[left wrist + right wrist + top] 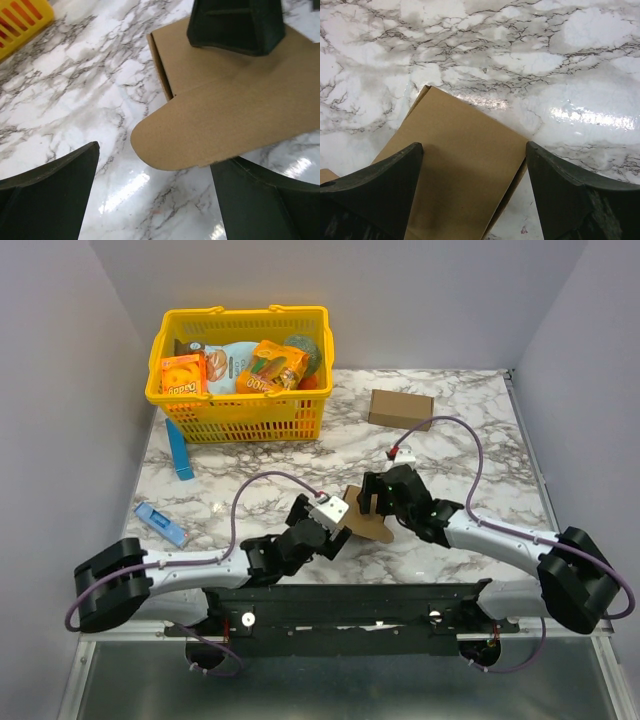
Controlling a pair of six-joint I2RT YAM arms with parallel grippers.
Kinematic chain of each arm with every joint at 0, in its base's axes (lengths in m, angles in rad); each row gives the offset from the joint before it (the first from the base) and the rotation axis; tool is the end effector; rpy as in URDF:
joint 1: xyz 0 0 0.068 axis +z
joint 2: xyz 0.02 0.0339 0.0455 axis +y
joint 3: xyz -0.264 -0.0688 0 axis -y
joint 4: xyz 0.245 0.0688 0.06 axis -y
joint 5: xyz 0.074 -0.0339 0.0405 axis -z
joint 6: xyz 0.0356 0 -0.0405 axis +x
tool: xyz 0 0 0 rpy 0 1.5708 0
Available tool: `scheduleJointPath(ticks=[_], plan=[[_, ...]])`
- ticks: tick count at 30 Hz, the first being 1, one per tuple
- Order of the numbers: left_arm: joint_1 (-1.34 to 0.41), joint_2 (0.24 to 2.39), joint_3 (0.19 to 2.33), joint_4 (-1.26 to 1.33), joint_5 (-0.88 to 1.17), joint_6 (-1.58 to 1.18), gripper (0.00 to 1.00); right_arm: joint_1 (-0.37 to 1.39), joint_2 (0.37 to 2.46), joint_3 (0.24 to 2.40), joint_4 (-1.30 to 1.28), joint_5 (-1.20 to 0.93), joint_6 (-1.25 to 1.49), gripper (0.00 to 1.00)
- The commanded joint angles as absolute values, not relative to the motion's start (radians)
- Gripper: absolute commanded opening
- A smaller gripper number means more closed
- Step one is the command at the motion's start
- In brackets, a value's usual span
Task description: Fold the paper box
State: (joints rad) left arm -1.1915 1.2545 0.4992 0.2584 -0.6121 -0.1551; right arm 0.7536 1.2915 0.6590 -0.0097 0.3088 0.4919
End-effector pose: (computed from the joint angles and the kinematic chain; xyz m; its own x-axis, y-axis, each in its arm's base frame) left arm 0.1108 -0.2228 0.1910 -0.2629 0.3182 -0.9108 0.5391 0.8314 0.1348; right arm 0.2019 0.1746 0.2062 -0.6091 0.0455 -0.7918 -0.2119 0.9527 0.2178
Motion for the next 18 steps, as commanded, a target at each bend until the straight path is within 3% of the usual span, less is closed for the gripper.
scheduleJointPath(ticks=[1,5,9,18], plan=[[-1.183,1.097,0.485,0.111,-0.385,-0.231,0.99,0.759,1.302,0.595,0.044,0.362,0.495,0.90],[-1.063,0.964,0.537,0.025,-0.088,-0.353,0.99,0.759,1.296,0.565,0.083,0.367,0.471,0.90],[-0.885,0.963,0.571,0.072,0.149,-0.454,0.99,0.759,1.295,0.543,0.101,0.370,0.456,0.88],[-0.801,1.201,0.607,0.199,0.272,-0.538,0.95,0.758,1.281,0.520,0.112,0.347,0.457,0.91]])
